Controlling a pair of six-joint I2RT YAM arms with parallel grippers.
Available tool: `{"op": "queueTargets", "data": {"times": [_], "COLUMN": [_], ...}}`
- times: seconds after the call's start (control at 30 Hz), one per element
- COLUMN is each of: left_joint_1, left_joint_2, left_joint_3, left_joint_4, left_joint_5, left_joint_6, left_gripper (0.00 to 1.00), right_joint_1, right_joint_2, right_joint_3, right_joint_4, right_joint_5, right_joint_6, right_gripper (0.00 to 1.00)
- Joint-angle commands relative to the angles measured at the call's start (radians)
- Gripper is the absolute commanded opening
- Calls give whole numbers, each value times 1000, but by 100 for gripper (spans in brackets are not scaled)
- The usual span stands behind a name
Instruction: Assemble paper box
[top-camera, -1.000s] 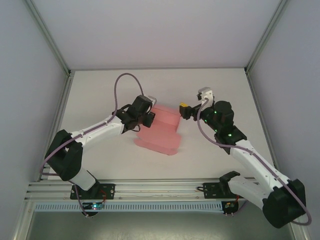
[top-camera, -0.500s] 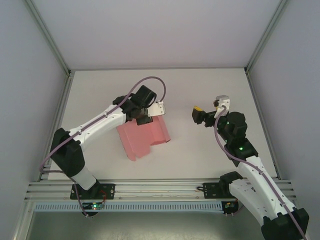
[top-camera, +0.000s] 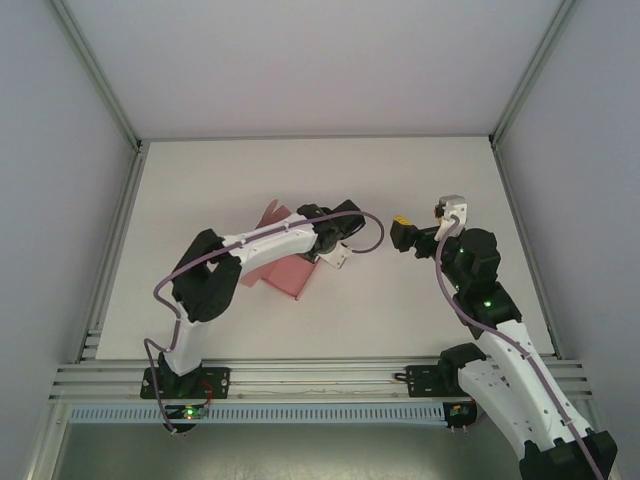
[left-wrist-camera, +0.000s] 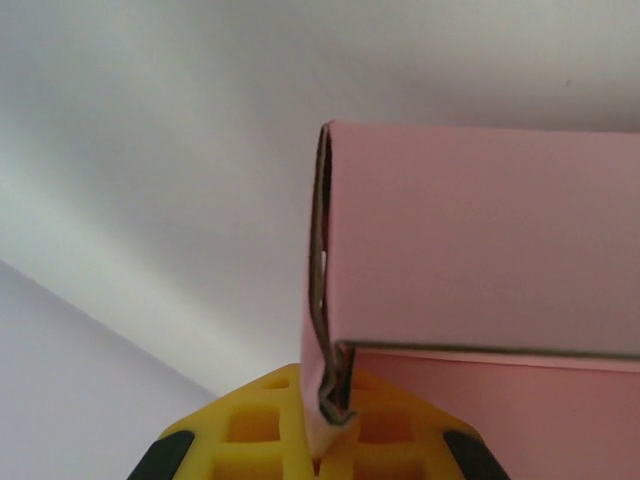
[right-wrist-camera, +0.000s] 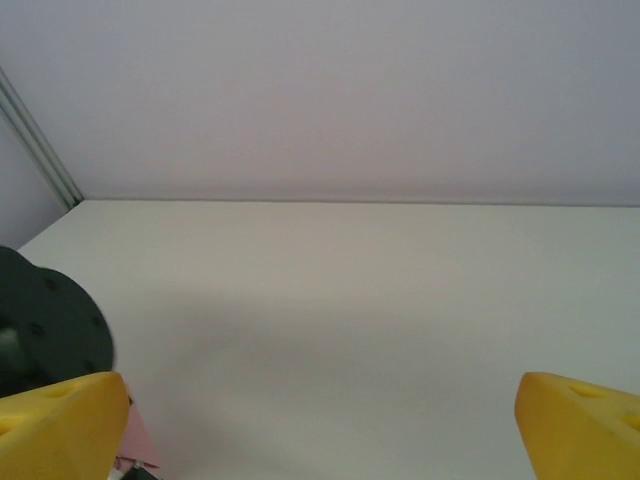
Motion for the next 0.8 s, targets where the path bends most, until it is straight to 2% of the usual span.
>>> {"op": "queueTargets", "data": {"times": [0.0, 0.13, 0.4, 0.77], "left_joint_1": [-42, -54, -57, -76], "left_joint_2": [41, 42, 10, 1], "left_joint_3": [-6, -9, -110, -287], "left_joint_4": [96, 137, 319, 564], "left_joint_5": [-5, 117, 264, 343], "left_joint_6": [103, 134, 194, 134], "left_gripper": [0, 0, 0, 0], "right_joint_1": [-14, -21, -29, -38], "right_joint_2": [-17, -23, -30, -52], "right_joint_3": [-14, -14, -16, -10], "right_joint_4": [-3, -5, -16, -23], "right_joint_5": [10, -2, -11, -24], "right_joint_6": [9, 12, 22, 23], "right_gripper": [98, 98, 98, 98]}}
